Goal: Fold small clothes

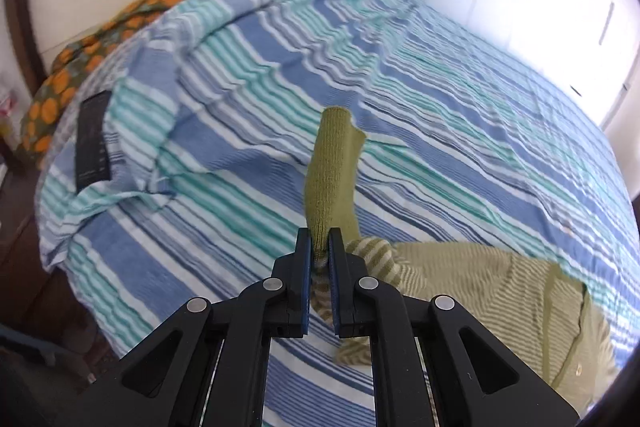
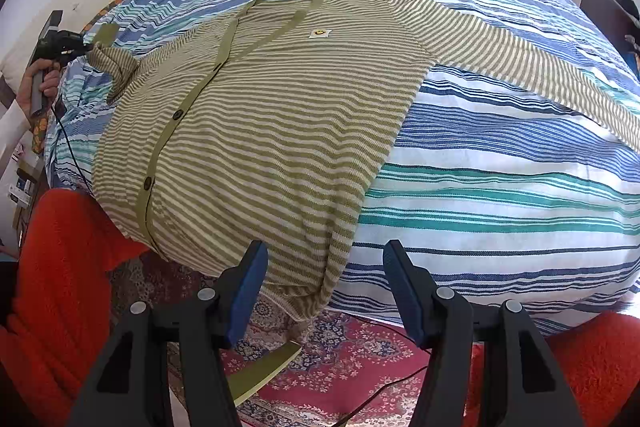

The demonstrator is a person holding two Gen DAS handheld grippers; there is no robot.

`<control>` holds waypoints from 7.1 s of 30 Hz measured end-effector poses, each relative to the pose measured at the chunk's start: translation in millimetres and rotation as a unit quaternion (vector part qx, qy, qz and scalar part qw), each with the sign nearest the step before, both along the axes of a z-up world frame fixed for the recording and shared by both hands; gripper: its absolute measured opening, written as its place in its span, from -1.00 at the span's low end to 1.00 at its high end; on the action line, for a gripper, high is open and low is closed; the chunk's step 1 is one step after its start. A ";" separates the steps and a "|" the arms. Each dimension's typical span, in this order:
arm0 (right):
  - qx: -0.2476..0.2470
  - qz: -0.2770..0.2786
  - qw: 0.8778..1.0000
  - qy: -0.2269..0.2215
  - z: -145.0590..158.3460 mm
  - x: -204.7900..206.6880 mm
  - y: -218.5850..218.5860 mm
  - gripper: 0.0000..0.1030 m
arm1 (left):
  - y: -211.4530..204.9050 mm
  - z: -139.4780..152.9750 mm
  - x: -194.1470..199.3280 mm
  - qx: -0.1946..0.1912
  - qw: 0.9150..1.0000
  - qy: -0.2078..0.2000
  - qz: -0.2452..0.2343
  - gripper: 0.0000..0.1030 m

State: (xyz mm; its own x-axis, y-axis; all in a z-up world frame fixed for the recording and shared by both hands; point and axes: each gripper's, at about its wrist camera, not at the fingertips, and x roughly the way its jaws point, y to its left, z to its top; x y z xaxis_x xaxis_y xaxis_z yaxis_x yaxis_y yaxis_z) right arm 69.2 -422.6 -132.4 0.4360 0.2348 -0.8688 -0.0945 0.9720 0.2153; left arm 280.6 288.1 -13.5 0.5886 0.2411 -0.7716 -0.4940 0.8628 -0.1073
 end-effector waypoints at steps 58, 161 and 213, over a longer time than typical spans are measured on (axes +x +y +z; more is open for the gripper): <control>-0.050 0.014 0.998 0.027 -10.0 11.6 33.3 0.17 | 176.0 -103.4 -73.0 -0.113 0.967 0.102 0.204 -0.22; 0.042 0.068 0.997 0.000 -7.2 202.2 38.5 0.38 | -309.4 -110.8 -11.3 0.070 0.942 0.101 -0.313 0.72; -0.085 0.038 0.996 -0.013 -63.7 158.5 71.3 1.00 | -320.7 -153.7 -90.6 0.052 0.950 0.072 -0.300 0.99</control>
State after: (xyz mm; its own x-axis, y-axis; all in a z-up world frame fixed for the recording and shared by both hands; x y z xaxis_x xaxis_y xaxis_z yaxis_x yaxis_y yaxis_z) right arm 227.6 -351.2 -196.1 0.4461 0.1195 -0.8869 -0.1734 0.9838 0.0453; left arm 190.0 -32.6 -167.3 0.5345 -0.0247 -0.8448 0.0871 0.9959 0.0259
